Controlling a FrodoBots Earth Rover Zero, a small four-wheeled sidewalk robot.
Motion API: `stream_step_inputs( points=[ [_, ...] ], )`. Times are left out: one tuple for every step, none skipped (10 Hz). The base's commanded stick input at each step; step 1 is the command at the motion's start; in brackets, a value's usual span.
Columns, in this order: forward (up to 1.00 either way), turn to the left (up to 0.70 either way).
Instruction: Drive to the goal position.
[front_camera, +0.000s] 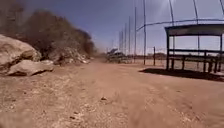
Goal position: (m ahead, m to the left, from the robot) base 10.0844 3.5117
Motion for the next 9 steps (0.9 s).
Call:
stream_step_inputs(
  points=[
    [0.70, 0.00],
    [0.70, 0.00],
    [0.71, 0.00],
    [0.77, 0.00],
    [0.83, 0.00],
    [0.85, 0.00],
    [0.85, 0.00],
    [0.85, 0.00],
    [0.85, 0.00]
  ],
)
